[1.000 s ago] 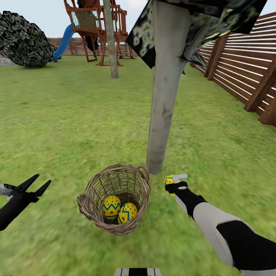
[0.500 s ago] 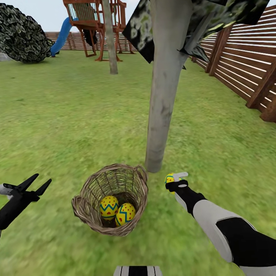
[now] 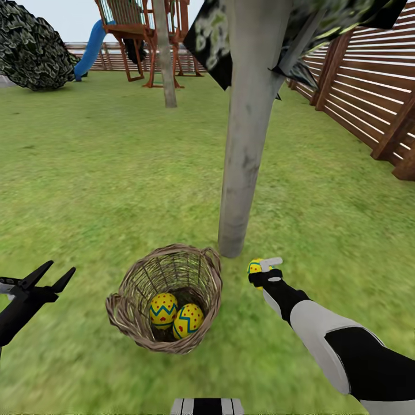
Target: Take the three Easter eggs out of the wicker basket on the lawn in the garden, then place them on the lawn next to a single tree (choose any tree) so that all three eggs are next to the same tree and none are left in the basket.
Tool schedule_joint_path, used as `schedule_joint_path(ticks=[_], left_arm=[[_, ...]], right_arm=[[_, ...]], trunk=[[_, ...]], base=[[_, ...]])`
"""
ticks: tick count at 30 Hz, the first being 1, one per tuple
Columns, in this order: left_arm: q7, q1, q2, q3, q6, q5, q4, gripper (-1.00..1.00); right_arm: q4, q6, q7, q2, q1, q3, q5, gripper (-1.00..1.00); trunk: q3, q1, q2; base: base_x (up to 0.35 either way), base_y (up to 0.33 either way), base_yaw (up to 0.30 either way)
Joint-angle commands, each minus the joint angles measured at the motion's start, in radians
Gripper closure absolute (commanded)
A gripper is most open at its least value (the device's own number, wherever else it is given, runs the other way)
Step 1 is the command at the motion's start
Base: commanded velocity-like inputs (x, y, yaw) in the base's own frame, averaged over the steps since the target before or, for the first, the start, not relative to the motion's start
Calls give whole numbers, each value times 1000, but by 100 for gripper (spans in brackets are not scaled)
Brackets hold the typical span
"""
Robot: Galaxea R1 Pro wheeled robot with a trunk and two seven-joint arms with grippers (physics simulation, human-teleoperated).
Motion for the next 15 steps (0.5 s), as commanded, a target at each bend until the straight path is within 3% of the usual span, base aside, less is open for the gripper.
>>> schedule_joint_path(ticks=[1,15], left_arm=[[-4,-1,0,1,11,-1,-1,-100],[-4,-1,1,0,13,-1,-4,-100]], right_arm=[[-2,7,-5,0,0,6,3,100],[-11,-45,-7,6,1,9,5,100]], trunk=[[-5,0,-1],[-59,6,-4]], base=[[0,0,0],[0,0,0]])
